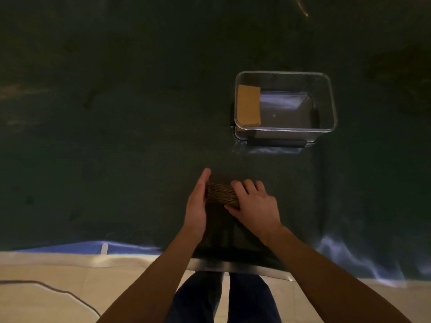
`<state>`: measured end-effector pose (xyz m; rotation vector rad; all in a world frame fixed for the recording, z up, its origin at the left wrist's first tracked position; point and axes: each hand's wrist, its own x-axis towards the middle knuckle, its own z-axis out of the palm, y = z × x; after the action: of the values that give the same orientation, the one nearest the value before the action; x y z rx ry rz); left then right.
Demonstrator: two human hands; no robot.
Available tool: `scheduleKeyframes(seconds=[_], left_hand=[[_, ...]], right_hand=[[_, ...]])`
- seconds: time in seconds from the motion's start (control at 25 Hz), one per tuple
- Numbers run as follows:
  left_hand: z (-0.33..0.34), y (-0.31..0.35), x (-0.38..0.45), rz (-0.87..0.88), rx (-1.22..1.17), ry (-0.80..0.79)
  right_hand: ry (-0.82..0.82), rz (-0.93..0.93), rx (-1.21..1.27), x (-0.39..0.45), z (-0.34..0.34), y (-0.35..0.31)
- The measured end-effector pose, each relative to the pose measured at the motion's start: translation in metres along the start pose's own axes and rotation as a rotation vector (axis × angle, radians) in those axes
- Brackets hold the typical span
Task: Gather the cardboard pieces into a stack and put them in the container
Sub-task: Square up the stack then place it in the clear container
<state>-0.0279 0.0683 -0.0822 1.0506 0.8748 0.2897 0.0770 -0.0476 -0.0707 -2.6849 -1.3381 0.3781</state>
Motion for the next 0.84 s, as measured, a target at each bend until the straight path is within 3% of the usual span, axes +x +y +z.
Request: scheduleKeyframes(seconds=[0.08, 0.2, 0.36, 0.44, 0.56, 0.76, 0.84], left_hand=[[0.000, 0.001, 0.002, -0.023, -0.091, 0.042], [0.004, 0.002, -0.001, -0.021, -0.023, -0.010], [0.002, 0.006, 0.000, 0.002, 0.021, 0.062], [0.002, 0.004, -0.003, 0.011, 0.039, -0.014], [0.001, 0.003, -0.004, 0.003, 0.002, -0.005], [-0.013, 0.004, -0.009, 0.063, 0.489, -0.261], [-0.024, 0.010, 0.000, 0.162, 0.790, -0.315]], right_hand=[[0.013, 0.012, -0.002, 0.000, 0.000, 0.000], [0.052, 0.015, -0.014, -0.002, 0.000, -0.001], [0.071, 0.000, -0.023, -0.002, 0.003, 0.001], [0.074, 0.013, -0.026, -0.002, 0.003, 0.000], [0.073, 0.020, -0.035, -0.003, 0.005, 0.001], [0.090, -0.005, -0.042, -0.004, 0.005, 0.001], [0.103, -0.009, -0.048, -0.004, 0.005, 0.002]])
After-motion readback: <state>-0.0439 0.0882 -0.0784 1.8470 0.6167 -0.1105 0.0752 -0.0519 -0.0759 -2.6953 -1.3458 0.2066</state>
